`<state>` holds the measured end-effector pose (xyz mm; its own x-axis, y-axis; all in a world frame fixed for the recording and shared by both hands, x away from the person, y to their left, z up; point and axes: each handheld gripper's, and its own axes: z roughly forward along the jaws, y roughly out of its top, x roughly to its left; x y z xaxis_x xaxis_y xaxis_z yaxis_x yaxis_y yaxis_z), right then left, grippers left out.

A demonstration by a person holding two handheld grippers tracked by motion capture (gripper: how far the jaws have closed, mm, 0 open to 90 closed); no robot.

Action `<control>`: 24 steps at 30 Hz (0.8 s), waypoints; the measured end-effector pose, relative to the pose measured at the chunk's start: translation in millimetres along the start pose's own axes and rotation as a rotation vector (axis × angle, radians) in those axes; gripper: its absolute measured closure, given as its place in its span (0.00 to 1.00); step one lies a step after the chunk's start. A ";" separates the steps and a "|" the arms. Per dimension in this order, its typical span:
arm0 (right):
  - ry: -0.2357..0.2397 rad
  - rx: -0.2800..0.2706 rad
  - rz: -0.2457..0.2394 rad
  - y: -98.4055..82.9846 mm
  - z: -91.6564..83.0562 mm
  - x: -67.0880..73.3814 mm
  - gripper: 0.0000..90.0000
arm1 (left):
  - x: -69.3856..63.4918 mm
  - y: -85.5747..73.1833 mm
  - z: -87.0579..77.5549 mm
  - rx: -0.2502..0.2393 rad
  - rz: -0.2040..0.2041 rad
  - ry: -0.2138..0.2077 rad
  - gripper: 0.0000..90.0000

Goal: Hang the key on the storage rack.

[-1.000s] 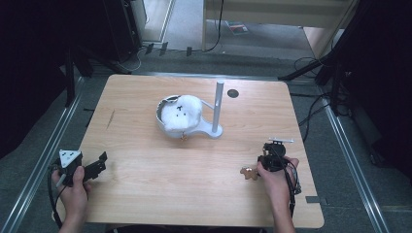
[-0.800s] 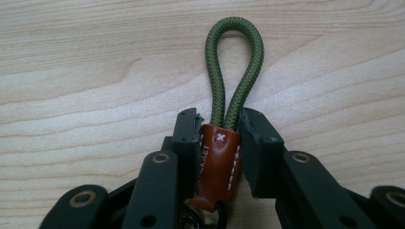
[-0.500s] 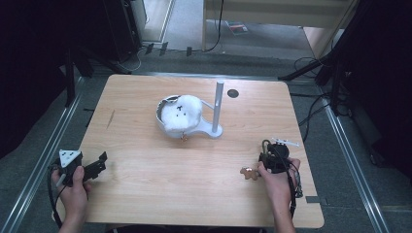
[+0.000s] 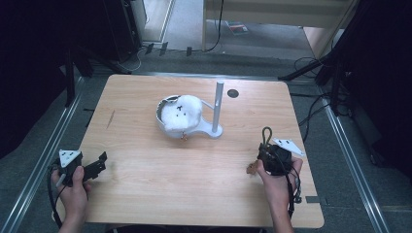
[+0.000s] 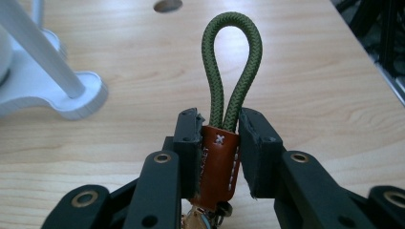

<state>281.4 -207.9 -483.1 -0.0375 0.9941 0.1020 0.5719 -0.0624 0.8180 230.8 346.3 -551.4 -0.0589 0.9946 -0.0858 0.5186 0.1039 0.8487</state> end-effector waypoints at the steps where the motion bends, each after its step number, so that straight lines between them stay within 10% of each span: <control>1: 0.005 -0.012 -0.004 0.4 -1.7 2.0 0.79 | 0.0 0.0 0.0 0.000 0.000 0.000 0.16; 24: 0.139 -0.226 -0.130 17.8 -51.4 56.9 0.79 | 0.6 0.1 -0.2 0.001 -0.005 -0.003 0.16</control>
<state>247.3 -157.0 -433.6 -0.2192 0.9743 0.0521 0.3584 0.0307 0.9331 230.7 346.9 -551.3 -0.0590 0.9940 -0.0919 0.5190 0.1092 0.8478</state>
